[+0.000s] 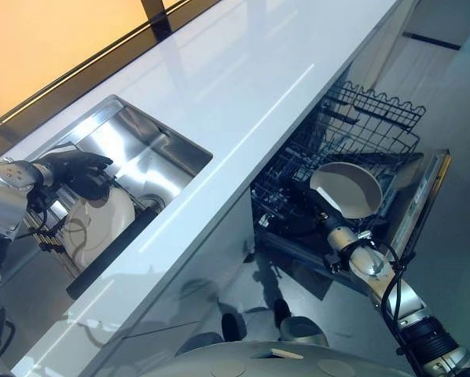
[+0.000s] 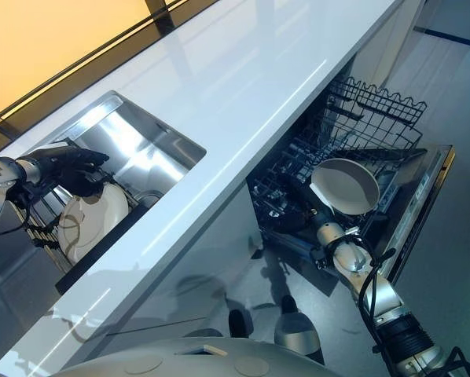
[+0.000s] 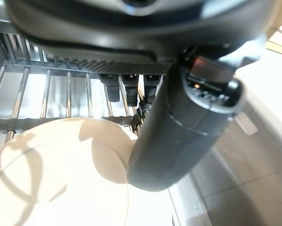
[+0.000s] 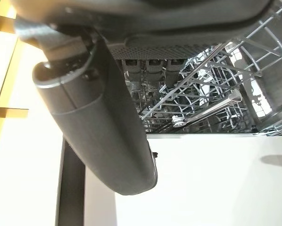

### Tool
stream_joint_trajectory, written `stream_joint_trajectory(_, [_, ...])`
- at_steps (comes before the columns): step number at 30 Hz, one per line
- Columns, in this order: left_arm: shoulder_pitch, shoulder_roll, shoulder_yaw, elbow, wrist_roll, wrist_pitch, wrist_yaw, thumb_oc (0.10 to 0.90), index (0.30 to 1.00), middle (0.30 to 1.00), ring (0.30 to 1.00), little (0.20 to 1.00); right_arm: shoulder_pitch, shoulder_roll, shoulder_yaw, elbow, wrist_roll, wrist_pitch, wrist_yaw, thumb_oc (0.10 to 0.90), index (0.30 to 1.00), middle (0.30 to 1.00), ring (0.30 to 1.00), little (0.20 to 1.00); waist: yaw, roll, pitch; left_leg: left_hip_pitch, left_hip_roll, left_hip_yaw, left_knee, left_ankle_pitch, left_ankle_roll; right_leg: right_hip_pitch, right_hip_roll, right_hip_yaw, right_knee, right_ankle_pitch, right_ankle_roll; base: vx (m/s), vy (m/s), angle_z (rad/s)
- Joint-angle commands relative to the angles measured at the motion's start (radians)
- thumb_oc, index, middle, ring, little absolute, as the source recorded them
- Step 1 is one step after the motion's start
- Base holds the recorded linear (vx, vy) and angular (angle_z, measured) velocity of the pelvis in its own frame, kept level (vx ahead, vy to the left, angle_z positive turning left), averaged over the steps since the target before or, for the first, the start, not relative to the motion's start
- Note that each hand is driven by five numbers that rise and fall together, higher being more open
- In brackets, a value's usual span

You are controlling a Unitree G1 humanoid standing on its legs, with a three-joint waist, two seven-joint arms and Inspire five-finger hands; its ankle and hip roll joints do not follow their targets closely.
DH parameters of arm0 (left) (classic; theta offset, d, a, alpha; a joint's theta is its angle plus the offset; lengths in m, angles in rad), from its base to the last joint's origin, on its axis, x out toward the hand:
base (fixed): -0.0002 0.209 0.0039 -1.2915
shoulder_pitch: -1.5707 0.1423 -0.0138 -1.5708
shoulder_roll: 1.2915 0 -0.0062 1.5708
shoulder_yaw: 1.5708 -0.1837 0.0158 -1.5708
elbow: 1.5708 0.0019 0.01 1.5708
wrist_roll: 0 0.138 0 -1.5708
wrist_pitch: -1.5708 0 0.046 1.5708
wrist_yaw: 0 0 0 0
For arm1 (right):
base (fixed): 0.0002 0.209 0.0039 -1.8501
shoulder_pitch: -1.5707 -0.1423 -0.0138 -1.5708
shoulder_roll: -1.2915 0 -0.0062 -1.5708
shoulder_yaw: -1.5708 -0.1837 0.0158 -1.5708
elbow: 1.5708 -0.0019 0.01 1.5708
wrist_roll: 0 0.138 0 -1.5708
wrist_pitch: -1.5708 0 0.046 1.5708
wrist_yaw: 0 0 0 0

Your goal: Pick up plates and place into dishwasher.

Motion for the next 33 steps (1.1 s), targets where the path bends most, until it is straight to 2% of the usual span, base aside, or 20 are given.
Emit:
stream_joint_trajectory(1, [0.054,0.058,0.049,0.055,0.106,0.043,0.04,0.8,0.9,0.9,0.9,0.9,-0.055,-0.023,-0.06,-0.094,0.022,-0.069,-0.003,0.8,0.9,0.9,0.9,0.9,0.031,-0.012,-0.053,-0.048,-0.084,0.015,0.039,-0.045,0.017,-0.031,-0.006,-0.023,0.093,-0.064,0.094,0.0,0.0,0.0])
stream_joint_trajectory(8, [0.038,0.068,0.118,0.133,0.091,-0.009,0.262,0.8,0.9,0.9,0.9,0.9,-0.052,-0.014,-0.048,-0.086,0.002,-0.073,-0.01,0.8,0.9,0.9,0.9,0.9,0.037,-0.017,-0.058,-0.051,-0.083,0.012,0.041,-0.044,0.015,-0.029,-0.007,-0.029,0.089,-0.065,0.091,0.0,0.0,0.0])
stream_joint_trajectory(11, [-0.014,0.093,0.146,0.176,0.028,-0.069,0.36,0.8,0.9,0.9,0.9,0.9,-0.052,-0.01,-0.04,-0.085,-0.006,-0.079,-0.017,0.8,0.9,0.9,0.9,0.9,0.039,-0.022,-0.064,-0.054,-0.082,0.011,0.044,-0.046,0.014,-0.029,-0.007,-0.034,0.09,-0.068,0.089,0.0,0.0,0.0])
stream_joint_trajectory(15, [-0.066,0.114,0.158,0.171,-0.061,-0.078,0.356,0.8,0.9,0.9,0.9,0.9,-0.045,0.001,-0.032,-0.069,-0.025,-0.102,-0.029,0.8,0.9,0.9,0.9,0.9,0.041,-0.024,-0.069,-0.057,-0.079,0.01,0.047,-0.047,0.013,-0.031,-0.008,-0.037,0.092,-0.07,0.086,0.0,-0.004,0.02])
stream_joint_trajectory(18, [-0.046,0.113,0.179,0.127,-0.119,-0.084,0.341,0.8,0.9,0.9,0.9,0.9,-0.036,0.003,-0.04,-0.07,-0.033,-0.112,-0.026,0.8,0.9,0.9,0.9,0.9,0.044,-0.027,-0.071,-0.054,-0.078,0.007,0.048,-0.05,0.012,-0.029,-0.006,-0.036,0.092,-0.071,0.085,-0.01,-0.003,0.04])
stream_joint_trajectory(27, [0.055,0.094,0.229,-0.004,-0.123,-0.057,0.312,0.8,0.9,0.9,0.9,0.9,-0.036,0.002,-0.059,-0.077,-0.032,-0.106,-0.005,0.8,0.9,0.9,0.9,0.9,0.06,-0.033,-0.075,-0.045,-0.079,-0.008,0.046,-0.05,0.01,-0.019,-0.004,-0.041,0.089,-0.072,0.085,0.0,-0.002,0.01])
stream_joint_trajectory(33, [0.053,0.08,0.203,-0.026,-0.12,-0.047,0.275,0.8,0.9,0.9,0.9,0.9,-0.047,0.003,-0.047,-0.072,-0.03,-0.098,-0.013,0.8,0.9,0.9,0.9,0.9,0.061,-0.032,-0.076,-0.043,-0.079,-0.01,0.043,-0.048,0.009,-0.02,-0.006,-0.047,0.093,-0.072,0.086,0.0,0.001,0.05])
